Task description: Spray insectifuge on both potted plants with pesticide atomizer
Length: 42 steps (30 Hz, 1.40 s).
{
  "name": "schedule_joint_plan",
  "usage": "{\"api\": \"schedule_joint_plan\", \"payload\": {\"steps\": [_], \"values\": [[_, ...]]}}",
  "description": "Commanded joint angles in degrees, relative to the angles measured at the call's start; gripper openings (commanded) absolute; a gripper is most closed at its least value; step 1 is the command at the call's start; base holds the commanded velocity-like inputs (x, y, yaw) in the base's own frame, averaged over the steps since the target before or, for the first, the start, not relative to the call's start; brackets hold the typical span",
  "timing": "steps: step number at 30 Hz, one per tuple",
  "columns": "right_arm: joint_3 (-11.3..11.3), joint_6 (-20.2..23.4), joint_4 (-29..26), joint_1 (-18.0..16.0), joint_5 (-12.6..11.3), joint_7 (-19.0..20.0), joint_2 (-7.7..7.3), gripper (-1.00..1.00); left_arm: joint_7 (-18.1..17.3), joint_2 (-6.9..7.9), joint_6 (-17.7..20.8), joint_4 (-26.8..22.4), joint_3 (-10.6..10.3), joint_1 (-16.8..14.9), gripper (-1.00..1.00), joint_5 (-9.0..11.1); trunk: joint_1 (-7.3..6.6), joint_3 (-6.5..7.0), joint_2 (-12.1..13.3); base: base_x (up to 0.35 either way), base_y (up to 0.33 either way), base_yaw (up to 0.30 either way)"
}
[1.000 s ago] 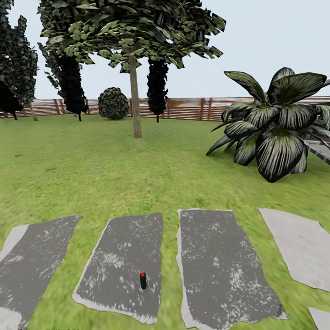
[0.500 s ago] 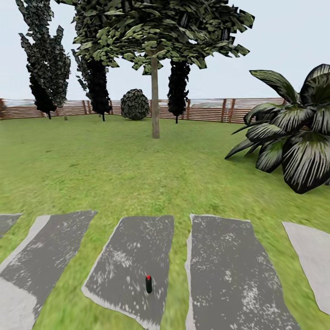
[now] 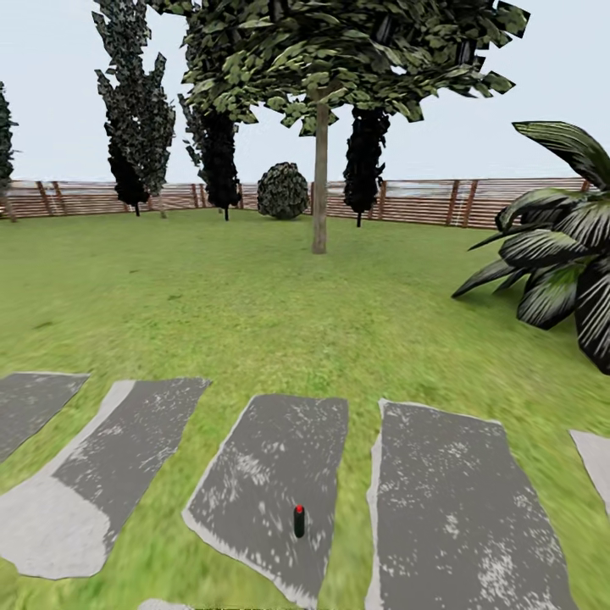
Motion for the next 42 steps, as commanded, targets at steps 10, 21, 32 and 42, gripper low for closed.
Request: {"api": "schedule_joint_plan", "payload": {"steps": [10, 21, 32, 42], "values": [[0.0, -0.1, 0.0, 0.0, 0.1, -0.2, 0.39, 1.0, -0.1, 0.0, -0.1, 0.1, 0.2, 0.0, 1.0, 0.0, -0.01, -0.93, 0.0, 0.052, -0.094, 0.057], [0.0, -0.1, 0.1, 0.0, 0.1, -0.2, 0.39, 1.0, -0.1, 0.0, -0.1, 0.1, 0.2, 0.0, 1.0, 0.0, -0.01, -1.62, 0.0, 0.132, -0.254, 0.206], [-0.1, -0.2, 0.5, 0.0, 0.0, 0.1, 0.06, 1.0, -0.1, 0.34, -0.2, -0.1, -0.1, -0.1, 1.0, -0.3, -0.01, -1.9, 0.0, 0.122, -0.232, 0.243], [-0.2, -0.4, 1.9, -0.1, 0.2, -0.4, 0.4, 1.0, -0.4, -0.49, -0.2, -0.1, 0.1, 0.0, 1.0, 0.2, -0.01, -1.9, 0.0, 0.0, 0.0, 0.0]]}}
